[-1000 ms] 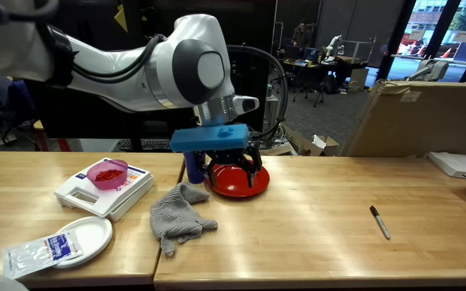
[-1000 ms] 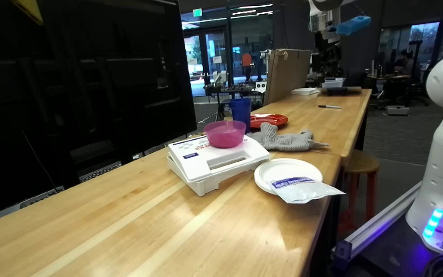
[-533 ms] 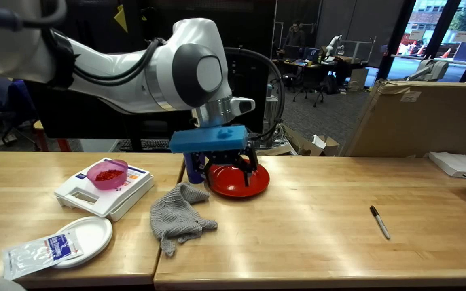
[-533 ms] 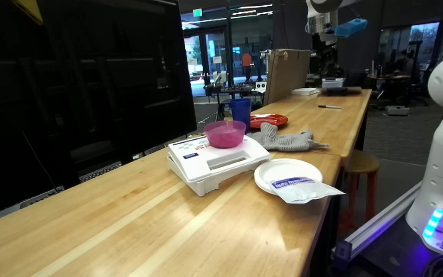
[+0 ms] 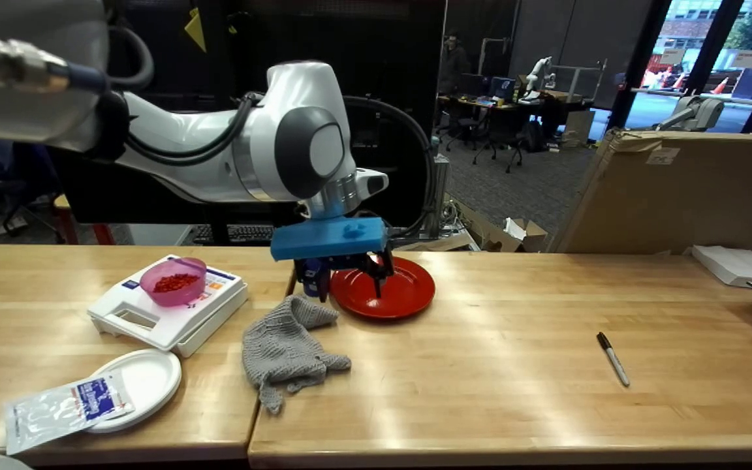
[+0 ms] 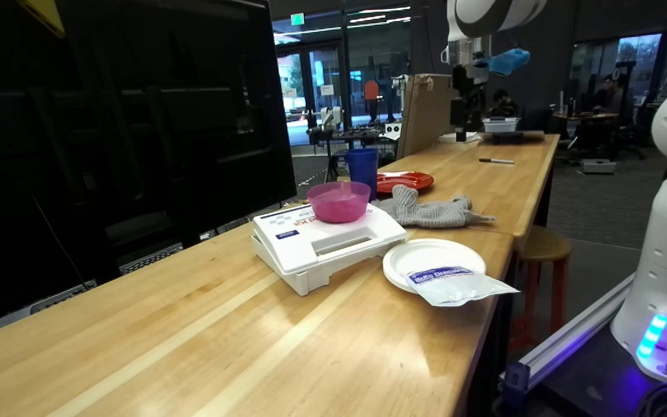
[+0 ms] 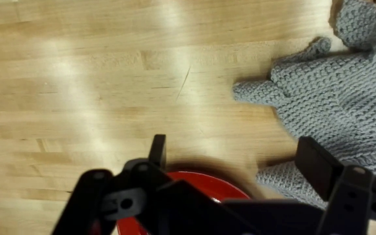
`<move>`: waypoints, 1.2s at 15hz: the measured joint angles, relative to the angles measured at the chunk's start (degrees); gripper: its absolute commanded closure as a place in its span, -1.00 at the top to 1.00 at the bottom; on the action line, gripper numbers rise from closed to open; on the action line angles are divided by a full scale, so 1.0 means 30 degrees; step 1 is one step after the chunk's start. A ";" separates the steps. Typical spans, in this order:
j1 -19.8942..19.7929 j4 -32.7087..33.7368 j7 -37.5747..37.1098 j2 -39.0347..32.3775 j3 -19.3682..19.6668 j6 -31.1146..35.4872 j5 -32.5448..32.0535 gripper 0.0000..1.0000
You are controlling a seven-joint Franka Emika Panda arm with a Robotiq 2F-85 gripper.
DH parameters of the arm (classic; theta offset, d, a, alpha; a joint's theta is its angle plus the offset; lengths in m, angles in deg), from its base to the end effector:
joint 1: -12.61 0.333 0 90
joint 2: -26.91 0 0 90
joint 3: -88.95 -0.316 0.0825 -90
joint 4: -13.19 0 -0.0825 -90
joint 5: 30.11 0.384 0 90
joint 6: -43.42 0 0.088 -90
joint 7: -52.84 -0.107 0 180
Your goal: Use the grey cloth to wipe the table
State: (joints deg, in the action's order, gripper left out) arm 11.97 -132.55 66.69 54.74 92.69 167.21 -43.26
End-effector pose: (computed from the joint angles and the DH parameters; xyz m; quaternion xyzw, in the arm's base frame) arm 0.4007 -0.0403 0.4469 0.9848 0.1435 0.0379 0.0901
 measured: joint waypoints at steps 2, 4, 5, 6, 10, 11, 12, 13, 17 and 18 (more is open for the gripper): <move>0.0282 -0.0353 0.0383 -0.0179 0.0005 0.0566 0.0532 1.00; 0.0568 -0.0742 0.0585 -0.0368 0.0004 0.1044 0.1065 1.00; 0.0695 -0.0896 0.0597 -0.0491 -0.0004 0.1221 0.1241 1.00; 0.0804 -0.1042 0.0599 -0.0602 -0.0020 0.1428 0.1358 1.00; 0.1092 -0.1498 0.0598 -0.1072 -0.0147 0.1990 0.1549 1.00; 0.1153 -0.1573 0.0630 -0.1199 -0.0170 0.2073 0.1678 1.00; 0.1247 -0.1664 0.0782 -0.1309 -0.0168 0.2163 0.1932 1.00; 0.1349 -0.1725 0.0914 -0.1428 -0.0163 0.2238 0.2271 1.00; 0.1978 -0.1843 0.1836 -0.1959 -0.0070 0.2638 0.4554 1.00; 0.2132 -0.1862 0.2121 -0.2084 -0.0050 0.2875 0.5149 1.00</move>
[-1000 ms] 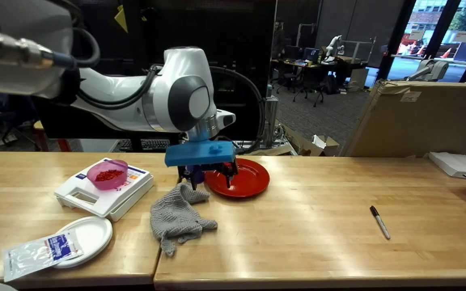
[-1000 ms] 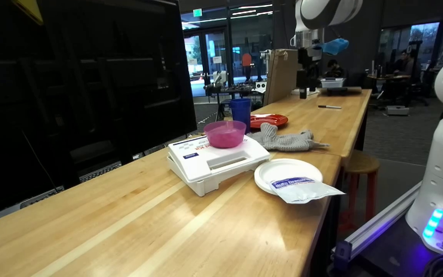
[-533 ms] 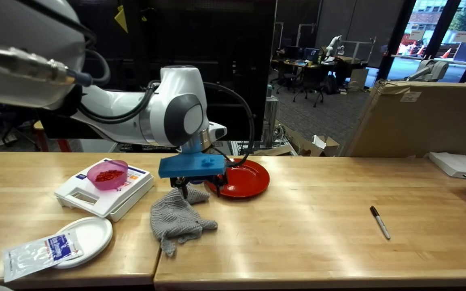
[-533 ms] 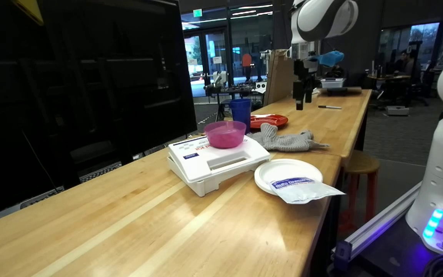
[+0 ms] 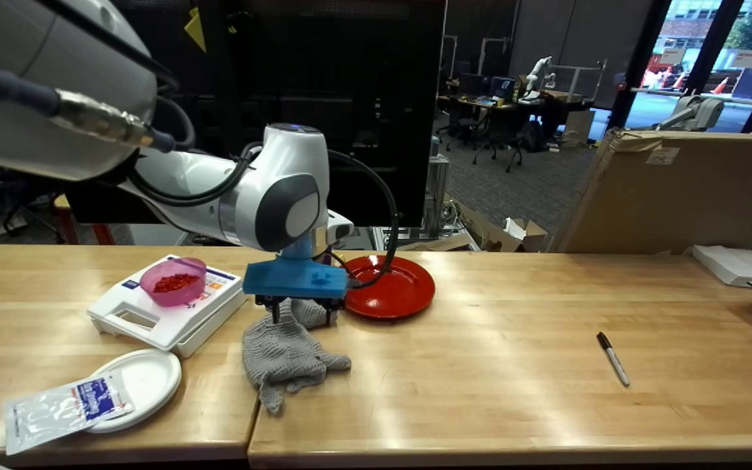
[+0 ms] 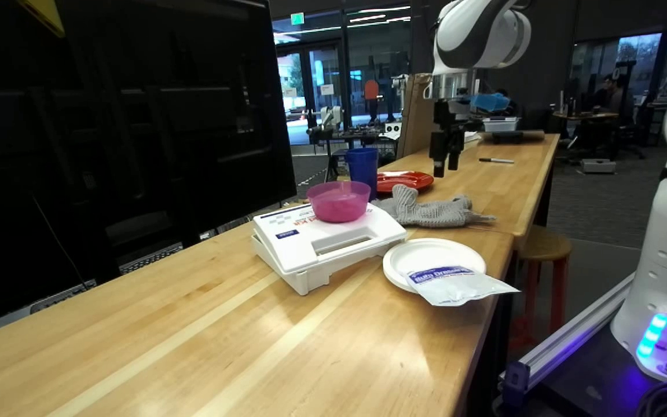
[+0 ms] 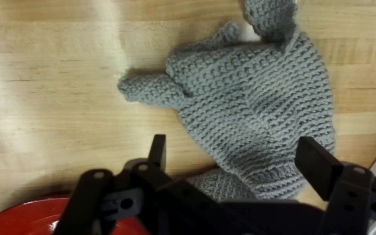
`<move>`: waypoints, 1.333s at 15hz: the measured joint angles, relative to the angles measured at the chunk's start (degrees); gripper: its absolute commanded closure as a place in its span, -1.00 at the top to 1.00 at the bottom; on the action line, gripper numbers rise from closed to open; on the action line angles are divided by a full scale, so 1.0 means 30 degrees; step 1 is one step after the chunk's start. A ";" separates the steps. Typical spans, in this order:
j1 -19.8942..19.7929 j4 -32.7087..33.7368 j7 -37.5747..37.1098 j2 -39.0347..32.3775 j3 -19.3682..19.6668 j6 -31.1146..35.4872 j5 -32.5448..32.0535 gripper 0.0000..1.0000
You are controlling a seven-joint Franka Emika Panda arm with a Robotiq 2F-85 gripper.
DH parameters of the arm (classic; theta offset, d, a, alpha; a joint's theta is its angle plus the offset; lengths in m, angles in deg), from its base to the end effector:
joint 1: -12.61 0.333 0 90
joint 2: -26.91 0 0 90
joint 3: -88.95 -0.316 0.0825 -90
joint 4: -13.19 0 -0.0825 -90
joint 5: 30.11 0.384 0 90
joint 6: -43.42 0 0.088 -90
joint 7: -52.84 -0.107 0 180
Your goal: Use the grey cloth to wipe the table
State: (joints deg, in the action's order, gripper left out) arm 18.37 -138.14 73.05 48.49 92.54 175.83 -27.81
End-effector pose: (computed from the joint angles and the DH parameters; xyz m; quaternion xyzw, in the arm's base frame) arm 0.4010 0.0168 0.3720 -0.9825 -0.1829 -0.0266 0.0228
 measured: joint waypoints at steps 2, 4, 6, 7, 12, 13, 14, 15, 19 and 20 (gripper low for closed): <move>0.0320 -0.0004 0.0774 -0.0229 0.0087 0.0453 0.1193 1.00; 0.0589 0.0027 0.1477 -0.0410 0.0173 0.0877 0.2156 1.00; 0.0806 0.0281 0.1798 -0.0596 0.0173 0.1153 0.2671 1.00; 0.0925 0.0552 0.1798 -0.0678 0.0136 0.1139 0.2770 1.00; 0.1300 0.3559 0.0633 -0.0792 -0.0982 -0.1224 0.2770 1.00; 0.1309 0.4399 -0.0308 -0.0790 -0.1421 -0.2278 0.2660 1.00; 0.1311 0.5084 -0.1058 -0.0787 -0.1776 -0.3055 0.2588 1.00; 0.1312 0.5495 -0.1460 -0.0788 -0.2014 -0.3458 0.2567 1.00; 0.1277 0.5664 -0.1714 -0.0868 -0.2075 -0.3682 0.2556 1.00; 0.1274 0.5664 -0.1714 -0.0893 -0.2043 -0.3682 0.2555 1.00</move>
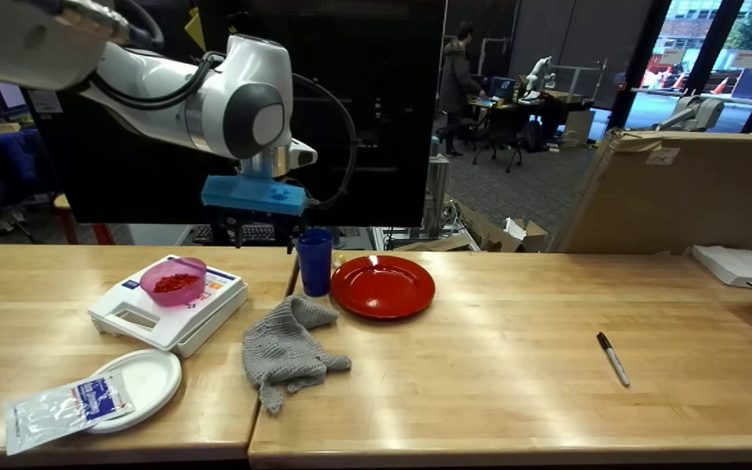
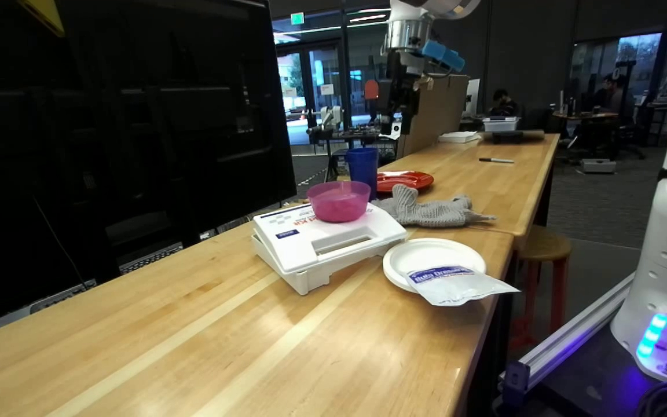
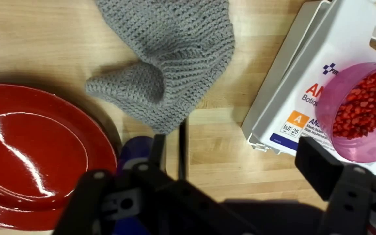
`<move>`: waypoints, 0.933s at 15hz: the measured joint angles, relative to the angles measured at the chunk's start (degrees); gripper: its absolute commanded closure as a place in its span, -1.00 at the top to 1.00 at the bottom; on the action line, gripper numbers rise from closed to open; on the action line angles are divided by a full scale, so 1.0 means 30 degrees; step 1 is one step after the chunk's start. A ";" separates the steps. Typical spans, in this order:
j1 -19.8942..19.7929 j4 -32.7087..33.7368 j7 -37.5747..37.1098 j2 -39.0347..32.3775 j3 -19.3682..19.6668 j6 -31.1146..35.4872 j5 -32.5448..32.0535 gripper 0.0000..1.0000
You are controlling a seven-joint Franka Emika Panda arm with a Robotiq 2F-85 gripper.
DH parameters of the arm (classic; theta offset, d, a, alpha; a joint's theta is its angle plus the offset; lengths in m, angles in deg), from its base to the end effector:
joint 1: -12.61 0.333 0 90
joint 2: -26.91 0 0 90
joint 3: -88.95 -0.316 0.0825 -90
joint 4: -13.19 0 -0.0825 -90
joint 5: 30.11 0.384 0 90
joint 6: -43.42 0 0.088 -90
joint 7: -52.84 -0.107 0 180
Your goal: Use the grey cloth to wipe the table
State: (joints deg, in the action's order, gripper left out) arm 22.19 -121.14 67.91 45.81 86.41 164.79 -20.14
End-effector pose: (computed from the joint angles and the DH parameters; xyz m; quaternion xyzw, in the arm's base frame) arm 0.4448 0.1045 0.4713 -0.9774 -0.1930 -0.0536 0.0679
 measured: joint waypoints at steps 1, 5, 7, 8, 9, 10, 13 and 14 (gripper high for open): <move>0.0002 0.0000 0.0000 -0.0005 -0.0001 -0.0001 0.0000 1.00; 0.0027 -0.0076 0.0215 -0.0278 -0.0019 0.0078 0.0151 1.00; 0.0029 -0.0197 0.0362 -0.0656 -0.0079 0.0213 0.0151 1.00; 0.0026 -0.0290 0.0362 -0.0835 -0.0133 0.0350 0.0088 1.00; 0.0022 -0.0378 0.0361 -0.0994 -0.0170 0.0486 0.0045 1.00; 0.0017 -0.0477 0.0362 -0.1140 -0.0188 0.0668 -0.0003 1.00; -0.0035 -0.0724 0.0362 -0.1435 -0.0190 0.1062 -0.0096 1.00; -0.0071 -0.0792 0.0362 -0.1512 -0.0189 0.1153 -0.0169 1.00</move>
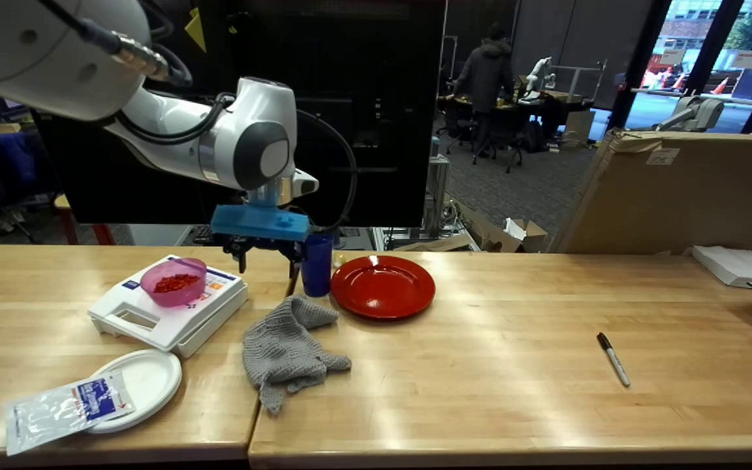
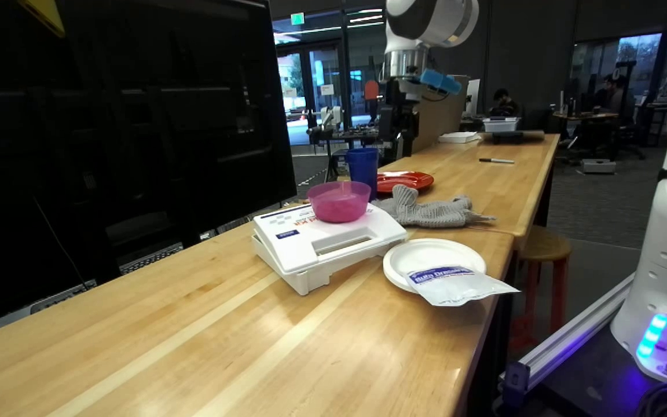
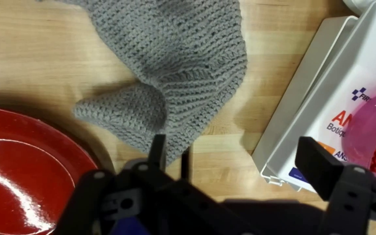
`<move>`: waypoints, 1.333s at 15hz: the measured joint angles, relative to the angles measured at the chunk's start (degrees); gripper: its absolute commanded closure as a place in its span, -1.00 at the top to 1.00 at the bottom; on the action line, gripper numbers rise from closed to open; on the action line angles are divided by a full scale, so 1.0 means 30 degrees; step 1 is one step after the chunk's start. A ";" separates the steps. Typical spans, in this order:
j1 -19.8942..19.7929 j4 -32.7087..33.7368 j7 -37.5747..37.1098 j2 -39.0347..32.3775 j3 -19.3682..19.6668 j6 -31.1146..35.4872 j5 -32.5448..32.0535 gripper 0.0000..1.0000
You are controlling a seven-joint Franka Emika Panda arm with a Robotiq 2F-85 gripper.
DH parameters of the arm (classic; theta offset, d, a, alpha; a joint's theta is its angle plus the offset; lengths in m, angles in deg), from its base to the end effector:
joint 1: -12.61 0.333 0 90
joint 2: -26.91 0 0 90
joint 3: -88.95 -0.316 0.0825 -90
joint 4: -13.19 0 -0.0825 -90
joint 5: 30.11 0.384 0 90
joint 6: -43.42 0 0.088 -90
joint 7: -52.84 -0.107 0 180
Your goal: Use the grey cloth to wipe the table
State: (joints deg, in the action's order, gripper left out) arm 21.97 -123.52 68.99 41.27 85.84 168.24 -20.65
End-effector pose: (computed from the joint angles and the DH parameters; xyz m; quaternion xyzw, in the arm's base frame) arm 0.4506 0.1064 0.4209 -0.9773 -0.2015 -0.0236 0.0612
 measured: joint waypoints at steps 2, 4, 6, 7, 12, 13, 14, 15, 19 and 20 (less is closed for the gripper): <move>-0.0013 -0.0187 0.0000 -0.0121 0.0000 0.0317 -0.0125 1.00; -0.0005 -0.0401 0.0005 -0.0269 -0.0001 0.0641 -0.0131 1.00; 0.0003 -0.0593 0.0014 -0.0458 -0.0042 0.0969 -0.0131 1.00; 0.0004 -0.0708 0.0014 -0.0546 -0.0068 0.1141 -0.0132 1.00; 0.0000 -0.1131 0.0014 -0.1040 -0.0111 0.1683 -0.0204 1.00; -0.0003 -0.1224 -0.0015 -0.1109 -0.0113 0.1771 -0.0402 1.00; -0.0003 -0.1299 -0.0031 -0.1174 -0.0117 0.1813 -0.0588 1.00; -0.0003 -0.1376 -0.0030 -0.1221 -0.0127 0.1863 -0.0752 1.00; 0.0003 -0.1715 -0.0008 -0.1247 -0.0181 0.2286 -0.0988 1.00; 0.0003 -0.1828 -0.0011 -0.1253 -0.0201 0.2531 -0.1052 1.00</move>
State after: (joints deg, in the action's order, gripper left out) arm 21.98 -129.00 68.96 37.52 85.24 175.84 -23.81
